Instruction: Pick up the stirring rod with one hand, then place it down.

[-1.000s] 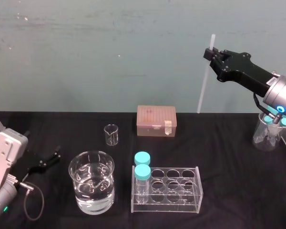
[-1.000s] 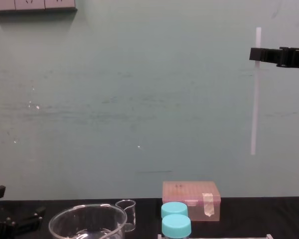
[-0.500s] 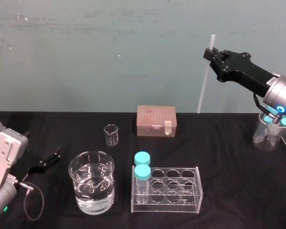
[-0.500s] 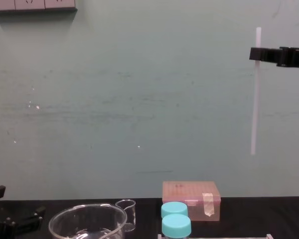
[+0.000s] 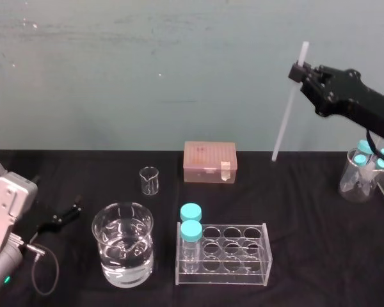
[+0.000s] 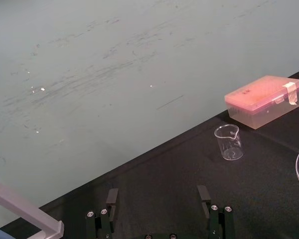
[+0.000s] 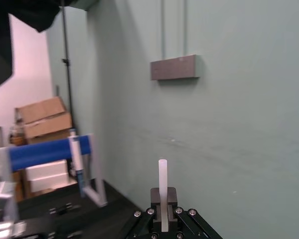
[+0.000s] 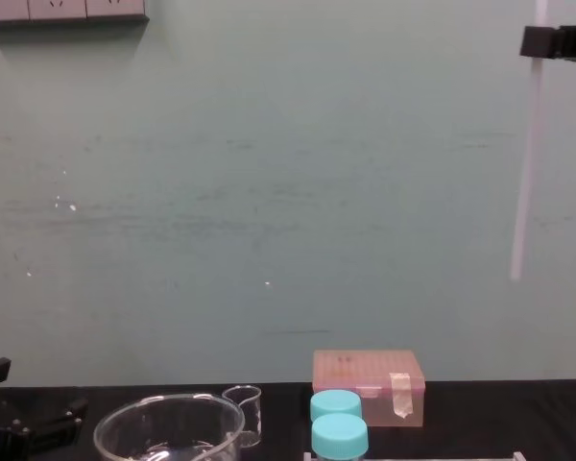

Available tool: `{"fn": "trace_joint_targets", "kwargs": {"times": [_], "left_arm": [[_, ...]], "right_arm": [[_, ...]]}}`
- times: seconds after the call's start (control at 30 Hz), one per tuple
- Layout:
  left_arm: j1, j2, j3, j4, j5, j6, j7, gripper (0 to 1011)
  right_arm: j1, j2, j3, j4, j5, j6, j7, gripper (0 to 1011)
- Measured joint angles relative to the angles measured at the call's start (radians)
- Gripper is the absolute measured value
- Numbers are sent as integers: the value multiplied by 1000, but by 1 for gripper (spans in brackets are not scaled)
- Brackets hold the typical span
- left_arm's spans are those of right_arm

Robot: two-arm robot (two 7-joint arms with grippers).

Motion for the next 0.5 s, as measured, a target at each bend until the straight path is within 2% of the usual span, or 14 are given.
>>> {"fn": "trace_joint_targets", "kwargs": {"times": [0.1,0.13,0.23,0.33,0.5], "left_arm": [[0,0,0,0,0,0,0,1005],[0,0,0,0,0,0,0,1005],[0,0,0,0,0,0,0,1005],[0,0,0,0,0,0,0,1005],[0,0,0,0,0,0,0,1005]], "right_arm": [[-37,25,12,-33,29,3,16,69],[-66,41,19,-50,53,2,32,69],[-124,71,25,-72,83,-5,59,69],[-158,88,20,-74,89,-21,81,69],[-185,96,-22,-27,71,-85,139,69]]}}
